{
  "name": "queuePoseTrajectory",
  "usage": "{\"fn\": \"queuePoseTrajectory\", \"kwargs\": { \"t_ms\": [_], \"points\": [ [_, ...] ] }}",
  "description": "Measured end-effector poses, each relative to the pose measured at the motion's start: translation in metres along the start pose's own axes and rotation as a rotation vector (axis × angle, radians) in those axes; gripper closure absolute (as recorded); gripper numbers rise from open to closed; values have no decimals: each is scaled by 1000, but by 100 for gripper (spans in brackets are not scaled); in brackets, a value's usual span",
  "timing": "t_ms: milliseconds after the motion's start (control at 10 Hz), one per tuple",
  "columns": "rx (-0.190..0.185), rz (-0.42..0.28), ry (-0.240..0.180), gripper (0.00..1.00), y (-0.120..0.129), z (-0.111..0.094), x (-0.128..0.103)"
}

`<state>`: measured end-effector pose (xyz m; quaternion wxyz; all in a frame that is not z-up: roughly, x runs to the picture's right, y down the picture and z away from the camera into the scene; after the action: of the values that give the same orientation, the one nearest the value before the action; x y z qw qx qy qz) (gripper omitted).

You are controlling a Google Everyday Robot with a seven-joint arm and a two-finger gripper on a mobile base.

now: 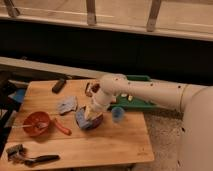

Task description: Wipe purple bowl with sponge

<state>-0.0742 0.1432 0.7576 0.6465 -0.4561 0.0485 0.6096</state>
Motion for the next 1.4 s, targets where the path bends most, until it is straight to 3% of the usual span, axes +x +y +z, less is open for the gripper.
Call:
{"fn": "queuePoseTrajectory", "kwargs": {
  "t_ms": [400, 900, 1400],
  "points": [
    [23, 61, 5, 100, -12, 5, -9],
    [73, 201, 3, 100, -58, -5, 8],
    [80, 201, -31, 100, -55, -2, -13]
  ]
}}
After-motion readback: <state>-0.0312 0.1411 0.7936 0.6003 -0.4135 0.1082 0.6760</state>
